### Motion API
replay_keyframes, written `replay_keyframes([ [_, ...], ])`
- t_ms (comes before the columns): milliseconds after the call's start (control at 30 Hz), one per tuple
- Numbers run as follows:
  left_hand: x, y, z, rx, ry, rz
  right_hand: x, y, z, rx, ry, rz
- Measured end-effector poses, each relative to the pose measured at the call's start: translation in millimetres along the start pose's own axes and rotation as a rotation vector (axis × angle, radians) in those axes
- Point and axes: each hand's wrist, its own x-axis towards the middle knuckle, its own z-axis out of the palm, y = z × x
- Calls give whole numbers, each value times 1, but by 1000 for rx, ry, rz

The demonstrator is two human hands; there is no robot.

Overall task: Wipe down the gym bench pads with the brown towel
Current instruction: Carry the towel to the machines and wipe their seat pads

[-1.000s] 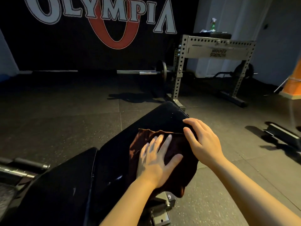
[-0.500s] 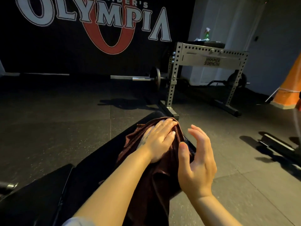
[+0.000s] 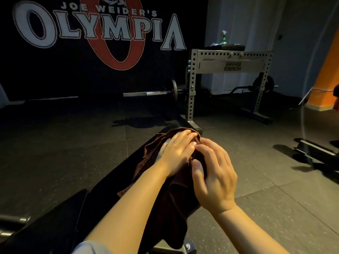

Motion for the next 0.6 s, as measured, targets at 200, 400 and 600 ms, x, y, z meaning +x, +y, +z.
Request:
replay_keyframes([
  [200,-49,1,9,91,-101,-14,-8,-3,-12,48,-27,-8],
  [400,-61,11,8,46,-43,41,-23,-5,-25,351,-74,115],
  [600,21,-5,1,16,65,-24,-28,12,-30,239,-150,-5],
])
